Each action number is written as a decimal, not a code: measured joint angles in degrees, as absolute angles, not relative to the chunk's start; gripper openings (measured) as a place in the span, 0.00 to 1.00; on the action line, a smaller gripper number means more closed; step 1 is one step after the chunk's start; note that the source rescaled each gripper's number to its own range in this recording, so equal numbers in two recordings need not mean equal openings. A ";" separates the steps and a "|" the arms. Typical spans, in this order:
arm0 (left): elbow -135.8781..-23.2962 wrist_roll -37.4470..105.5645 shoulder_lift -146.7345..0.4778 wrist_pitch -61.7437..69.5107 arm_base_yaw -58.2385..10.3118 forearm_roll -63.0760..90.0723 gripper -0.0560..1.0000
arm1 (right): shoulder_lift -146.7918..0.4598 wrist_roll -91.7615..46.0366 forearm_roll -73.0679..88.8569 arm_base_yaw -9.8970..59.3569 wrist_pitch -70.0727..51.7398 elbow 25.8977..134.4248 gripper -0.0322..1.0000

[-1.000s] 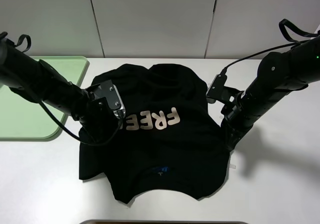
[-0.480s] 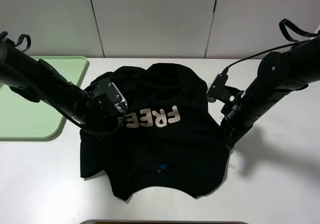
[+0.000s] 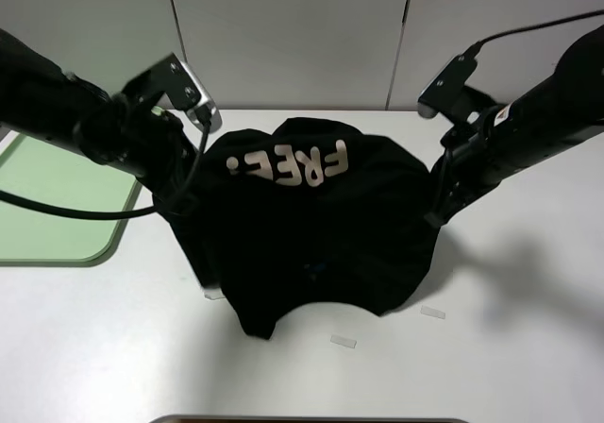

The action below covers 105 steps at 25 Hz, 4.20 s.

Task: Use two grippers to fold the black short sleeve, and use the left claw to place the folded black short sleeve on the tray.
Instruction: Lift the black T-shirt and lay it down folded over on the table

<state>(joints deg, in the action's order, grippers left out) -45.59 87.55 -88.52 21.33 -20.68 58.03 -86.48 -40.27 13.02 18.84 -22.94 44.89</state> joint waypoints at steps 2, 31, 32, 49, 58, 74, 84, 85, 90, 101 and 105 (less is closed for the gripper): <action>-45.59 86.90 -82.89 22.07 -20.68 57.90 0.09 | -81.44 -39.66 12.56 18.84 -22.99 44.89 0.06; -45.59 72.52 -51.91 24.71 -20.68 41.29 0.09 | -47.51 -39.21 1.36 19.47 -15.24 44.77 0.06; -45.59 72.51 -52.30 24.65 -20.68 41.29 0.09 | -47.51 -39.21 0.74 19.47 -14.96 44.77 0.06; -54.52 66.87 -46.33 34.75 -20.90 41.75 0.09 | -41.18 -34.26 -2.87 17.11 -13.41 44.77 0.06; -60.04 63.96 -46.13 41.92 -20.90 41.41 0.09 | -33.54 -33.81 -3.06 16.70 -16.06 44.97 0.06; -60.50 35.00 -70.36 29.61 -21.57 -4.71 0.08 | -79.14 -33.66 -3.24 16.83 -13.49 64.74 0.06; -60.68 27.82 -88.62 20.70 -20.30 -21.42 0.08 | -100.31 -33.66 -6.57 16.58 -3.27 73.02 0.06; -60.71 27.68 -89.96 19.24 -19.75 -22.67 0.08 | -101.71 -33.66 -6.87 16.31 -1.71 73.02 0.06; -60.97 27.40 -94.69 13.79 -17.11 -28.31 0.08 | -105.74 -34.26 -7.89 16.02 1.51 73.02 0.06; -60.97 31.16 -97.00 15.43 -16.25 -29.60 0.08 | -109.37 -51.99 -10.13 16.17 -12.65 73.25 0.06; -60.97 33.24 -97.00 20.73 -16.31 -25.00 0.08 | -109.37 -52.69 -6.60 16.17 -18.37 73.25 0.06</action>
<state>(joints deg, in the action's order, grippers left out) -60.97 33.24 -97.00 20.73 -16.31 -25.00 -109.37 -52.69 -6.60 16.17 -18.37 73.25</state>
